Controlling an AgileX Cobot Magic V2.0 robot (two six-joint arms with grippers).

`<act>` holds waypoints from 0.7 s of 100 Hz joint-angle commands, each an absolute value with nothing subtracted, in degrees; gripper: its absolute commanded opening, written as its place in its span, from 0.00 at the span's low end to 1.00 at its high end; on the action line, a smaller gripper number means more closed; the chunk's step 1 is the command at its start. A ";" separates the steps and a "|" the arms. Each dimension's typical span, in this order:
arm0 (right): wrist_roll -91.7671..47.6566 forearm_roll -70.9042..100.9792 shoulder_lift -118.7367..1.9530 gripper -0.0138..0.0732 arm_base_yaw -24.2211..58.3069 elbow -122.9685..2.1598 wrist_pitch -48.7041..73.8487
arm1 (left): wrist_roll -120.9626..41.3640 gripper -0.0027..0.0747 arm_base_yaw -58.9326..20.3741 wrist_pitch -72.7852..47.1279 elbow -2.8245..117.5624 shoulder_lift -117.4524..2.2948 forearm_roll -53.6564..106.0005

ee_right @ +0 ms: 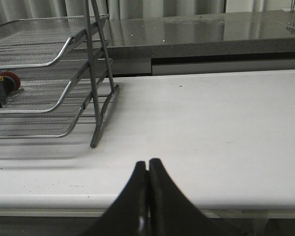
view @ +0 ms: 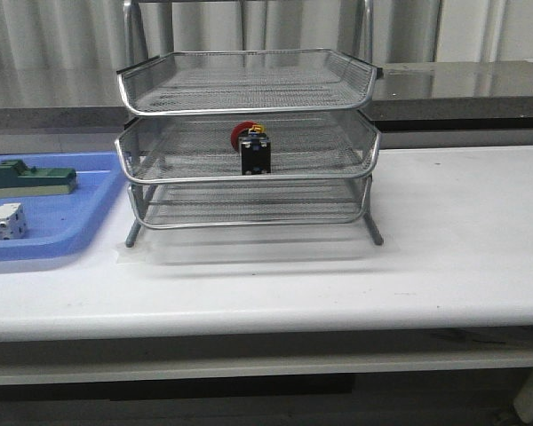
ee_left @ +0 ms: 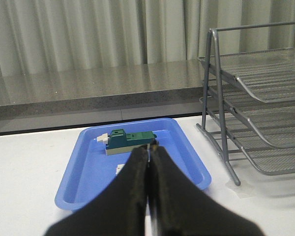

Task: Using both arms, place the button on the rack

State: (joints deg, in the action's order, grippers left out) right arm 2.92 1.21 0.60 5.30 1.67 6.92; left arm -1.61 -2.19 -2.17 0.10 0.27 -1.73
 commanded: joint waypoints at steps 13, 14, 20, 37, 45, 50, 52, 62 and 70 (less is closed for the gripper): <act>2.76 0.64 1.72 0.09 4.95 0.49 2.14 | -1.08 0.01 -2.22 2.95 -3.01 2.09 -1.84; 2.76 0.64 1.72 0.09 4.95 0.49 2.14 | -1.08 0.01 -2.22 2.95 -3.01 2.09 -1.84; 2.76 0.64 1.72 0.09 4.95 0.49 2.14 | -1.08 0.01 -2.22 2.73 -3.01 2.09 -1.84; 2.76 0.64 1.72 0.09 4.95 0.49 2.14 | -1.08 0.01 -2.22 2.36 -3.01 2.09 -1.84; 2.76 0.64 1.72 0.09 4.95 0.49 2.14 | -1.08 0.01 -2.22 2.36 -3.01 2.09 -1.71; 2.76 0.64 1.72 0.09 4.95 0.49 2.14 | -1.08 0.01 -2.22 2.36 -3.01 2.09 -1.47; 2.76 0.64 1.72 0.09 4.95 0.49 2.14 | -1.08 0.01 -2.22 2.36 -3.01 2.09 -1.47; 2.76 0.64 1.72 0.09 4.95 0.49 2.14 | -1.08 0.01 -2.22 2.36 -3.01 2.09 -1.42; 2.76 0.64 1.72 0.09 4.95 0.49 2.14 | -1.08 0.01 -2.22 2.36 -3.01 2.09 -1.42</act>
State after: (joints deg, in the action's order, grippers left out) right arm 2.92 1.21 0.60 5.30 1.67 6.92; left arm -1.61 -2.19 -2.07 0.10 0.27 -1.73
